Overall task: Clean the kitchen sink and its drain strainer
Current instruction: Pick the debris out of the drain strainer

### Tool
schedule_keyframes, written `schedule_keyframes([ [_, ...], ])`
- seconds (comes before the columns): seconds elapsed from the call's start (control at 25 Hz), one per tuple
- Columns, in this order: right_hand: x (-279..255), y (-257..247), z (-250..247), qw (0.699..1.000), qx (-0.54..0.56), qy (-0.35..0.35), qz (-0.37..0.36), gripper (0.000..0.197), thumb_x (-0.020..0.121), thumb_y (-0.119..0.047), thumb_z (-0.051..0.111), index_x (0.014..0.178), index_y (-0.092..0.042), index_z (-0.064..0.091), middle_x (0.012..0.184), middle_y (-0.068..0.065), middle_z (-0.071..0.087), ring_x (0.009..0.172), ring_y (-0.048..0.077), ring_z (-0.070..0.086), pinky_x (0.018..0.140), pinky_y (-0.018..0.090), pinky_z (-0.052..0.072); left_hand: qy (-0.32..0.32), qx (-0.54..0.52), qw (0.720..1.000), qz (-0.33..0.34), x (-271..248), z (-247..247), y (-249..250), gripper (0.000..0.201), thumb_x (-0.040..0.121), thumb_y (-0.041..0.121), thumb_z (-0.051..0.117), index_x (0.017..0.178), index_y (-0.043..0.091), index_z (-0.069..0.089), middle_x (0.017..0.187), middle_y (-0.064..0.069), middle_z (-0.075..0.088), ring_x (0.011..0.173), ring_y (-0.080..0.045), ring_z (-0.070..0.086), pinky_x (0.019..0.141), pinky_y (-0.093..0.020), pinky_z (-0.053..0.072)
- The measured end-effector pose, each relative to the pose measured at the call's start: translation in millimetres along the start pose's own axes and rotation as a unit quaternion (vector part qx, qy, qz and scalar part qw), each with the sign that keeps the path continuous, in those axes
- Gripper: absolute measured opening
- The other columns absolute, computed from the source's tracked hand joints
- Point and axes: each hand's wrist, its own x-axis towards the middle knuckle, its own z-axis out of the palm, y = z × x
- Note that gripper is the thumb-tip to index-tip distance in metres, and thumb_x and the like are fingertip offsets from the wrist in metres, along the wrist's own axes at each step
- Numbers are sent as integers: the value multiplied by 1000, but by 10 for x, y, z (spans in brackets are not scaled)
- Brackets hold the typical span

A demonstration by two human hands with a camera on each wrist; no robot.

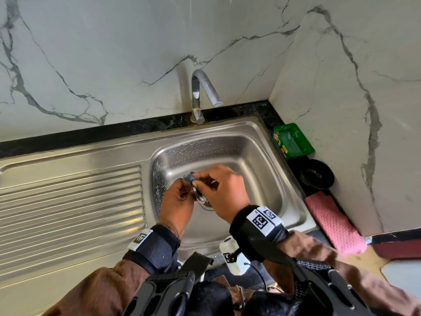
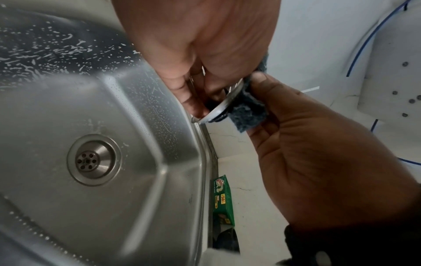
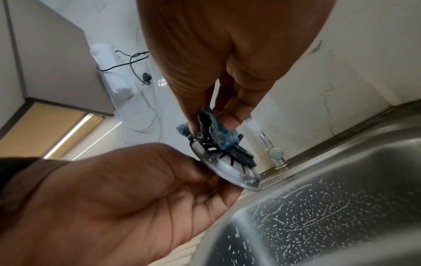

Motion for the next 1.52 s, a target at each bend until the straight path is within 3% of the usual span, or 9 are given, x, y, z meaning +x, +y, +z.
schedule_keyframes([
  [0.08, -100, 83, 77, 999, -20, -6, -47, 15, 81, -17, 79, 95, -17, 79, 91, -4, 67, 81, 5, 58, 75, 6, 43, 13, -54, 998, -21, -7, -5, 12, 34, 85, -17, 54, 89, 14, 66, 86, -8, 72, 80, -20, 67, 74, -33, 54],
  [0.16, -213, 170, 99, 995, -38, -20, -93, 15, 83, -17, 77, 98, -16, 78, 93, -2, 65, 82, 11, 61, 77, 13, 46, 14, -123, 990, -63, -29, -20, 53, 38, 84, -23, 47, 89, 10, 65, 84, -10, 70, 76, -18, 64, 68, -27, 54],
  [0.32, -283, 322, 30, 988, -46, -47, -140, 14, 87, -18, 74, 100, -16, 78, 96, 1, 65, 85, 16, 64, 77, 25, 53, -3, -191, 975, -111, -27, -35, 66, 38, 87, -21, 45, 103, 5, 67, 101, -16, 71, 92, -23, 66, 85, -36, 54],
  [0.48, -236, 417, -34, 994, -21, -31, -100, 16, 84, -15, 76, 99, -18, 78, 94, -1, 67, 80, 13, 65, 72, 32, 54, 6, -222, 967, -124, 14, -52, 93, 34, 88, -20, 45, 101, 5, 65, 98, -15, 71, 88, -22, 68, 76, -28, 59],
  [0.72, -239, 139, 133, 989, -46, -12, -140, 17, 91, -19, 69, 106, -13, 73, 100, 2, 65, 89, 20, 64, 82, 29, 53, -4, -204, 974, -100, -37, 54, 159, 47, 82, -29, 35, 91, 5, 65, 76, -8, 71, 71, -16, 66, 60, -21, 54],
  [0.88, -254, 386, 41, 991, -65, -17, -116, 13, 91, -14, 65, 101, -12, 72, 98, 3, 65, 88, 19, 63, 82, 29, 53, -3, -227, 967, -120, 69, -73, 240, 37, 89, -22, 41, 100, 4, 66, 92, -14, 71, 84, -21, 67, 67, -23, 58],
  [1.08, -168, 542, -92, 998, -10, 52, 21, 12, 87, -16, 73, 99, -16, 73, 96, -5, 67, 80, 6, 65, 75, 32, 56, -48, -188, 974, -120, 3, -14, 280, 35, 91, -17, 45, 102, 6, 68, 95, -8, 75, 87, -18, 70, 71, -24, 59],
  [1.36, -231, 303, -93, 983, -23, 2, -180, 14, 88, -12, 73, 102, -11, 76, 103, 2, 67, 99, 16, 64, 91, 26, 51, -36, -262, 950, -164, 7, 8, 278, 33, 91, -17, 43, 98, 3, 68, 86, -10, 75, 73, -14, 71, 62, -22, 58],
  [1.52, -192, 403, -85, 996, -13, 37, -80, 16, 86, -6, 72, 101, -12, 76, 102, 0, 68, 92, 13, 67, 82, 35, 57, -25, -274, 945, -179, 28, -53, 320, 33, 92, -18, 39, 99, 0, 65, 84, -11, 76, 72, -14, 73, 63, -19, 58],
])
